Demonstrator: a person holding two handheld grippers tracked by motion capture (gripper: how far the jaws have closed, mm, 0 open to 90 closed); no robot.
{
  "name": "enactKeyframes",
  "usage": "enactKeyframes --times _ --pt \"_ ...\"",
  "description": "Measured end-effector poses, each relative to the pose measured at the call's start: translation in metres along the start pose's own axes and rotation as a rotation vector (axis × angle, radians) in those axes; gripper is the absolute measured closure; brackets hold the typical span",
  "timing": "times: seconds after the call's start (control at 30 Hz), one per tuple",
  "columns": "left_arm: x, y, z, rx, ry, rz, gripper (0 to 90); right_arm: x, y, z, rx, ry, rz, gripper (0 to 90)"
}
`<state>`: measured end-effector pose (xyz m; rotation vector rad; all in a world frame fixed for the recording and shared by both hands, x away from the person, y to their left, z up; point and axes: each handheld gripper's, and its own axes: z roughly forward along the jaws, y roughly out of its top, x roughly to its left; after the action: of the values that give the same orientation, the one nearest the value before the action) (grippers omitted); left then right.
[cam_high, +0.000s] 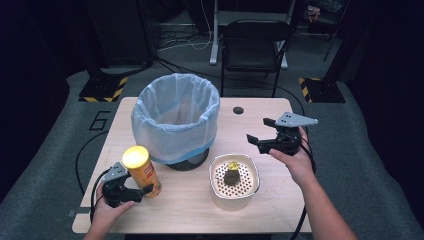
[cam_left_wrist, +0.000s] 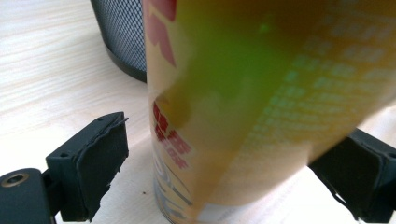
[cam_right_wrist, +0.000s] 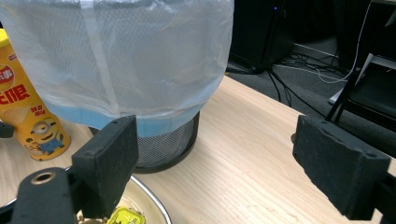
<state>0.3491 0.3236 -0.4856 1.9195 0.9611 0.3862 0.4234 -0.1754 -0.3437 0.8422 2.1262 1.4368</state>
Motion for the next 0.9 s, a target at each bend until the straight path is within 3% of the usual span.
enactKeyframes --times 0.07,0.13,0.17,0.3,0.43,0.5,0.6,0.7,0.77,0.9 --pt "0.0 0.001 0.002 -0.004 -0.006 -0.004 7.5 0.0 -0.002 -0.001 -0.003 -0.002 0.002 14.2" --pt "0.0 0.001 0.003 -0.017 0.02 0.009 8.3 0.0 -0.004 -0.003 -0.001 -0.008 0.004 14.3" --pt "0.0 0.001 0.002 -0.015 0.0 -0.002 9.7 0.0 -0.005 -0.004 0.002 -0.011 0.01 14.2" --pt "0.0 0.001 0.003 -0.023 -0.003 0.01 20.6 0.001 -0.013 -0.008 0.012 -0.025 0.007 14.3" --pt "0.0 0.001 0.004 -0.041 0.008 -0.004 21.3 -0.002 -0.021 -0.014 0.007 -0.035 0.021 15.3" --pt "0.001 0.003 0.001 -0.04 0.027 0.024 22.5 -0.003 -0.027 -0.015 0.008 -0.036 0.033 15.9" --pt "0.0 0.004 -0.003 -0.049 0.006 -0.026 23.8 -0.002 -0.035 -0.014 0.012 -0.045 0.045 15.9" --pt "-0.001 0.004 -0.006 -0.033 0.02 -0.016 23.9 -0.002 -0.042 -0.013 0.013 -0.055 0.045 16.3" --pt "0.0 0.006 -0.009 -0.017 0.04 0.015 24.0 -0.001 -0.045 -0.012 0.01 -0.051 0.055 16.4" --pt "-0.002 0.01 -0.016 -0.043 0.042 -0.001 24.0 0.002 -0.052 -0.012 -0.002 -0.067 0.063 16.9"
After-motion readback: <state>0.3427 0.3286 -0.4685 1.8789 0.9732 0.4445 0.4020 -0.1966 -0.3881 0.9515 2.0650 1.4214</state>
